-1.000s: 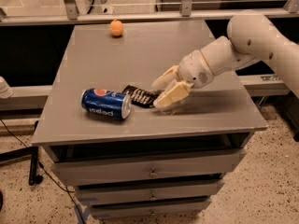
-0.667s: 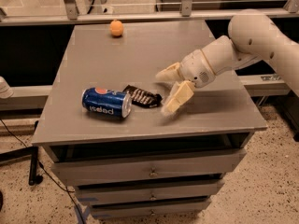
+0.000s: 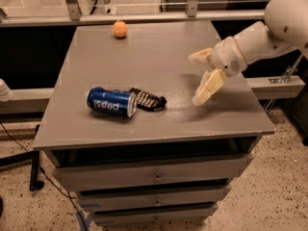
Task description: Move rxbar chocolate near pepsi can
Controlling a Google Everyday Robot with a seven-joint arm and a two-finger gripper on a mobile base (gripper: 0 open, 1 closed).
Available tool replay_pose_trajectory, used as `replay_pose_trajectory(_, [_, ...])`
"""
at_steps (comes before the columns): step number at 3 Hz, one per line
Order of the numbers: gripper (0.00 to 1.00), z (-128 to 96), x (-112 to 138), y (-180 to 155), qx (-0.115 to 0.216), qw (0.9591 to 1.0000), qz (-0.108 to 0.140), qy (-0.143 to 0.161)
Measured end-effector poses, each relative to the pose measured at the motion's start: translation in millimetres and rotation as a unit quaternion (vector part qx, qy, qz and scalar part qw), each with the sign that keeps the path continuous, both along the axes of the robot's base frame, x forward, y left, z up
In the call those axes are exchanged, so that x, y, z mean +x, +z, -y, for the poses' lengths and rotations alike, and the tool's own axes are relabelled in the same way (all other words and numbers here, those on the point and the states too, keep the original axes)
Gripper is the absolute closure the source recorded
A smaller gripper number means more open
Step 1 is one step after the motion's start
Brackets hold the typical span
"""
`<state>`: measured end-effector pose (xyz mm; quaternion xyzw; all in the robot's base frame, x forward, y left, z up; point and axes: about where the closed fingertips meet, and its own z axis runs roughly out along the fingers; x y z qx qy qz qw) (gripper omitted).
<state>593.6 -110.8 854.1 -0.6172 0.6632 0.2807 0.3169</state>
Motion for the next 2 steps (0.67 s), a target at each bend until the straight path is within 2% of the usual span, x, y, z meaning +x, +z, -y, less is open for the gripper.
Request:
replay_pose_trajectory(1, [0.00, 61, 30, 26, -0.017, 0.9984, 0.036, -0.040])
replay_pose_trajectory(2, [0.00, 77, 43, 59, -0.017, 0.9954, 0.074, -0.058])
